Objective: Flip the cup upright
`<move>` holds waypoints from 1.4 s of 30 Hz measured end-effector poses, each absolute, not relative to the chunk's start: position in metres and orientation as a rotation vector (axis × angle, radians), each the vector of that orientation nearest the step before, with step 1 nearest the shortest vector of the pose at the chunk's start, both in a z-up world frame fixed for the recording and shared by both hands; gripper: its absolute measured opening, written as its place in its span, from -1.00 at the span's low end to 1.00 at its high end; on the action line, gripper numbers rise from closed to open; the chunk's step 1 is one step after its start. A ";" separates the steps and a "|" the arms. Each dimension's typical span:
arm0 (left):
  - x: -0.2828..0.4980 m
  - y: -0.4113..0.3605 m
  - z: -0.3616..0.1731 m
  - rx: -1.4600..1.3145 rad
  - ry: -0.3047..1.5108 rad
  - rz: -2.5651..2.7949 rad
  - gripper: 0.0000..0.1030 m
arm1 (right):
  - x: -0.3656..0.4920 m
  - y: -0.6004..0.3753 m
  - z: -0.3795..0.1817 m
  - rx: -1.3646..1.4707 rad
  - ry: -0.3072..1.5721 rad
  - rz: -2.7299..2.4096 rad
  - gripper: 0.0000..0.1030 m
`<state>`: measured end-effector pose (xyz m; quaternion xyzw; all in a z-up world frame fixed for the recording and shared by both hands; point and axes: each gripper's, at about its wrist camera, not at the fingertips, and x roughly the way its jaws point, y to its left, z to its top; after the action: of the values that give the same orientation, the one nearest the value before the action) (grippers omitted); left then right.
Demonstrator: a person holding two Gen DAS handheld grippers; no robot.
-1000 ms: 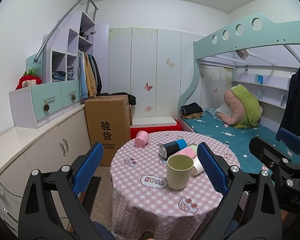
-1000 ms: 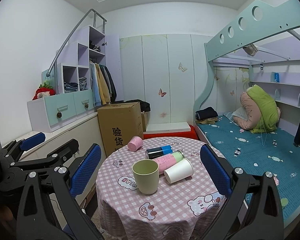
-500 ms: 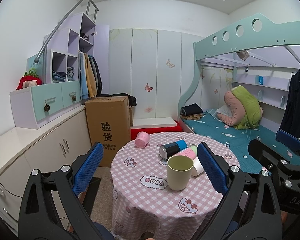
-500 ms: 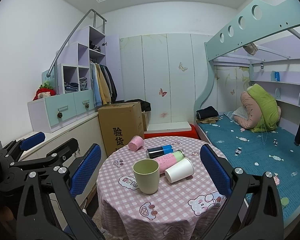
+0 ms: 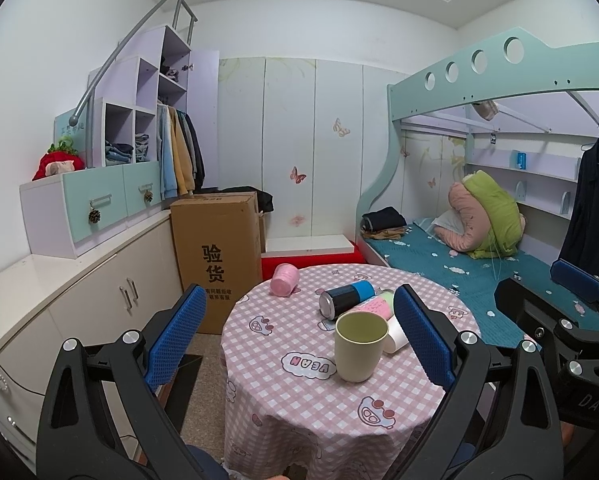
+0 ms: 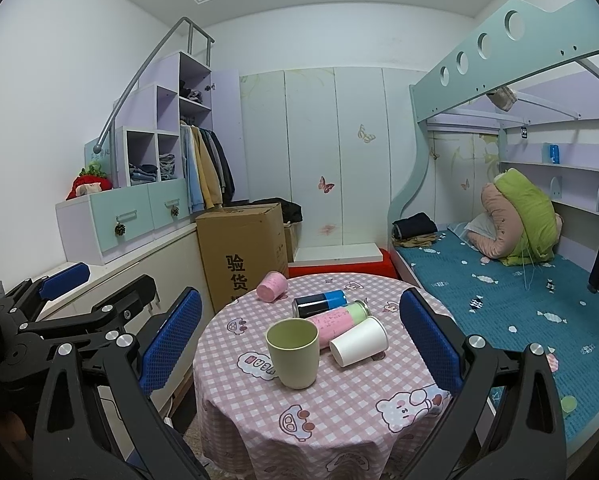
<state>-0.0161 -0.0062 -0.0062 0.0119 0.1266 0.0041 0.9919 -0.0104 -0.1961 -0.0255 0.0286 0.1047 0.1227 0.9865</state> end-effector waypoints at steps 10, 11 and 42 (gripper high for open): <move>-0.013 -0.003 -0.003 0.030 0.240 0.021 0.85 | -0.009 -0.196 -0.025 0.059 0.213 0.247 0.86; -0.012 -0.002 -0.002 0.031 0.241 0.022 0.85 | -0.009 -0.196 -0.025 0.060 0.213 0.248 0.86; -0.009 -0.002 -0.007 0.034 0.244 0.023 0.85 | -0.003 -0.192 -0.031 0.063 0.224 0.245 0.86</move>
<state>-0.0092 -0.0018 -0.0072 0.0168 0.1219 0.0112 0.9923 -0.0031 -0.1924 -0.0312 0.0316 0.1114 0.1219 0.9858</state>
